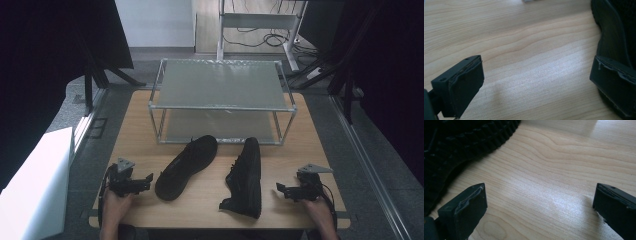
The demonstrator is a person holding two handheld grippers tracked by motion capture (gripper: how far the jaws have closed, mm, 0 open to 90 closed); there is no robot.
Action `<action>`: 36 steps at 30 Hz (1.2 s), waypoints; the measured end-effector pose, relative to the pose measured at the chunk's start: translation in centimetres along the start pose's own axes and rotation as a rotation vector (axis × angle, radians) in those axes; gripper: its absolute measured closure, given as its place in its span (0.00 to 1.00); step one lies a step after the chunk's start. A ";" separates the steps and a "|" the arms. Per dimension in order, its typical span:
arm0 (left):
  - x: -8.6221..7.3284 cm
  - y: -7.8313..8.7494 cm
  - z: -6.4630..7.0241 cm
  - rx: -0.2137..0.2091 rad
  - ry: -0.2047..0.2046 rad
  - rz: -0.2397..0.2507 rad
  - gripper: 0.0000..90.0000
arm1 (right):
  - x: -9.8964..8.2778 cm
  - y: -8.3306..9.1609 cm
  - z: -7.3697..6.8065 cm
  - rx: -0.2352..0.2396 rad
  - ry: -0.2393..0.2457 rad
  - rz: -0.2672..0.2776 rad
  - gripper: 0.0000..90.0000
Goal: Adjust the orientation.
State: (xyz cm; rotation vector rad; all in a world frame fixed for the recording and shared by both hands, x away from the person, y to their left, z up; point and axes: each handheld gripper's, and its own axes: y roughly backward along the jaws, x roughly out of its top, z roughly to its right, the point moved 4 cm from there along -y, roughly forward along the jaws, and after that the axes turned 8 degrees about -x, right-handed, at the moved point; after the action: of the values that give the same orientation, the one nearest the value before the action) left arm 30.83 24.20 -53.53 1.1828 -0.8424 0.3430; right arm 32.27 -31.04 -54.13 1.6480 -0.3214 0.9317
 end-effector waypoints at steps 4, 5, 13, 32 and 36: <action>0.0 0.1 0.0 0.000 0.002 -0.001 0.00 | 0.1 0.1 -0.1 0.001 -0.004 0.003 0.00; 0.0 0.1 0.0 0.000 0.002 -0.001 0.00 | 0.1 0.1 -0.1 0.001 -0.004 0.003 0.00; -0.1 -0.1 0.1 0.003 0.003 -0.019 0.00 | 0.1 0.0 -0.1 0.002 -0.001 0.005 0.00; -0.4 -0.8 0.2 0.020 -0.027 -0.101 0.00 | 0.0 -0.2 -0.3 0.010 0.012 -0.015 0.01; -0.4 -1.2 0.9 -0.004 -0.067 -0.123 0.00 | 0.0 -0.2 -0.3 0.011 0.010 -0.014 0.02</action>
State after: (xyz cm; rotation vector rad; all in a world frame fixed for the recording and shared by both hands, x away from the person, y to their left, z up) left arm 30.99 22.99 -54.49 1.2411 -0.8235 0.2023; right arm 32.29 -30.70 -54.29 1.6538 -0.2978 0.9323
